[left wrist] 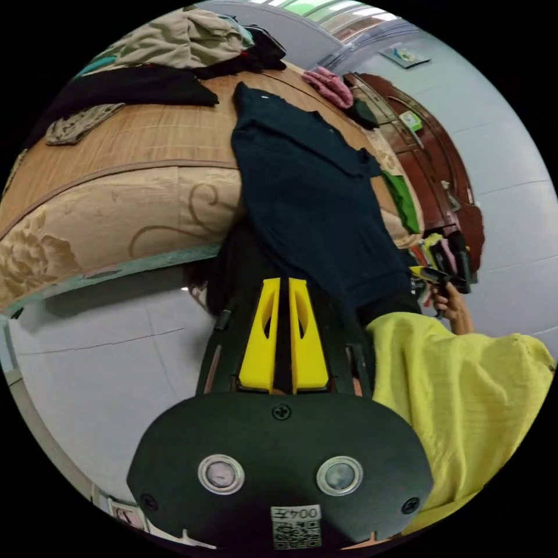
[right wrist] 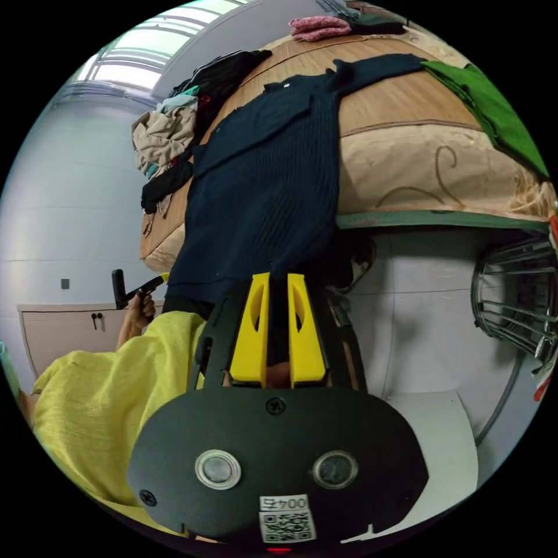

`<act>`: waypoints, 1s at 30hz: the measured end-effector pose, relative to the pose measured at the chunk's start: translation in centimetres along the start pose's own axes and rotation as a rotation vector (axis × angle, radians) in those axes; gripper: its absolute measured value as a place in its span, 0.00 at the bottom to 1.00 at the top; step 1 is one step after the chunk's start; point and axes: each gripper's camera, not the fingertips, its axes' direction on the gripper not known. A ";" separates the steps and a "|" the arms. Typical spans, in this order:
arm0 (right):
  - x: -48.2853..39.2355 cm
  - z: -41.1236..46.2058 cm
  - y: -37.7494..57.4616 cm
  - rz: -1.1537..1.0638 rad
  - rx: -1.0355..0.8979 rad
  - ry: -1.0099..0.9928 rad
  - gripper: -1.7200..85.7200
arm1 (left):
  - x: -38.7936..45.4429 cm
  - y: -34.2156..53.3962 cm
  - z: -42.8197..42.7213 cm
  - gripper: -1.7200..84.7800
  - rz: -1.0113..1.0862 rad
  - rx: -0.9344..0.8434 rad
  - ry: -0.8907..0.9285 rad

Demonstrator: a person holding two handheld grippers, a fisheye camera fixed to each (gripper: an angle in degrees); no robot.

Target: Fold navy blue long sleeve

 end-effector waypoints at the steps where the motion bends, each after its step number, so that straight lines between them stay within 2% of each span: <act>1: -1.2 -0.3 -0.7 -0.021 0.042 0.028 0.11 | 0.2 -0.2 -0.5 0.04 -0.001 0.014 -0.033; 5: -6.1 0.8 -5.6 -0.140 0.054 0.141 0.11 | 3.9 -5.2 -4.3 0.03 0.126 0.141 -0.221; 9: -11.9 6.0 -13.6 -0.266 0.005 0.288 0.08 | 8.6 -14.1 -4.0 0.03 0.285 0.171 -0.327; 13: -16.4 12.2 -20.5 -0.303 -0.094 0.443 0.09 | 11.9 -21.7 -1.6 0.03 0.342 0.110 -0.339; 18: -19.0 17.7 -25.4 -0.295 -0.225 0.523 0.12 | 15.8 -28.7 2.3 0.03 0.394 0.015 -0.650; 30: -25.7 23.8 -32.1 -0.394 -0.381 0.595 0.13 | 21.1 -32.8 1.7 0.03 0.466 0.071 -0.690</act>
